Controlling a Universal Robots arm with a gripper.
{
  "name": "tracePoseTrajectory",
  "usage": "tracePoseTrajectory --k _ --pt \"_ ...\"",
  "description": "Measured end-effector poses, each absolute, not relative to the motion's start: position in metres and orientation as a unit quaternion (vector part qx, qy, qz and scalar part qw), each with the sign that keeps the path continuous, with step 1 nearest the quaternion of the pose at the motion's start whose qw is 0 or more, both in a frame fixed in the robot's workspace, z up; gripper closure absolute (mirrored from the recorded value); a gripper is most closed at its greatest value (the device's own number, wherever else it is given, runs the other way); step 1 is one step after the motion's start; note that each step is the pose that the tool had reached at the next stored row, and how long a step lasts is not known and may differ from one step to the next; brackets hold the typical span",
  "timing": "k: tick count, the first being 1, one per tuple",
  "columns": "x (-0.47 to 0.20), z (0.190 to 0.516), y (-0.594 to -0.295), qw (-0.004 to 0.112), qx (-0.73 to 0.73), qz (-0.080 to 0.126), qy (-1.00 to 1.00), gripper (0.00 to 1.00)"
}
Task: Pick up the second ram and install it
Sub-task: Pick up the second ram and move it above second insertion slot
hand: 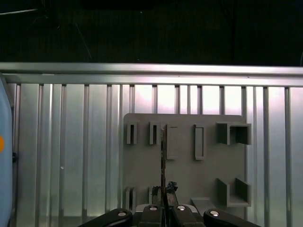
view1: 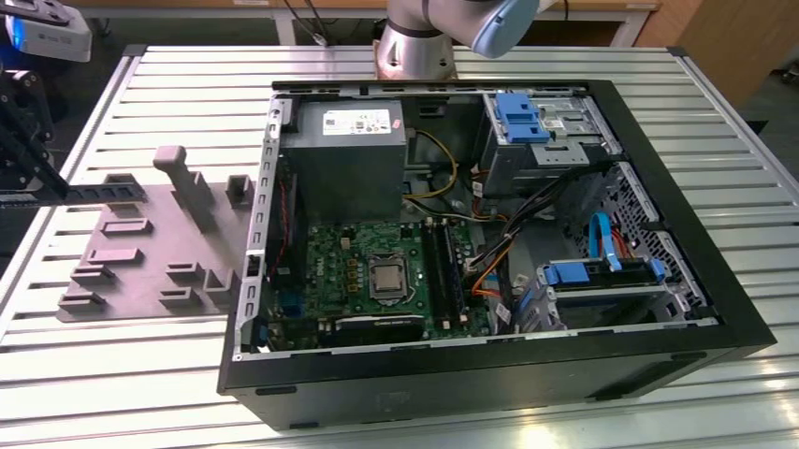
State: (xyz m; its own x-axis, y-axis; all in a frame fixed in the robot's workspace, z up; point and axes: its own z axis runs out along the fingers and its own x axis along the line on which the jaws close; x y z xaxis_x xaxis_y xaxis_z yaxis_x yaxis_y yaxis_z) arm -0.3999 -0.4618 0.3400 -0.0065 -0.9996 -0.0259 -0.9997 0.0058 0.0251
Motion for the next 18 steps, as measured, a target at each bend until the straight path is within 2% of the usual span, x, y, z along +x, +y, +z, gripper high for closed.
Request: tracePoseTrajectory --k 18 --pt "-0.3999 0.3483 -0.4613 0.000 -0.705 0.018 0.709 0.86"
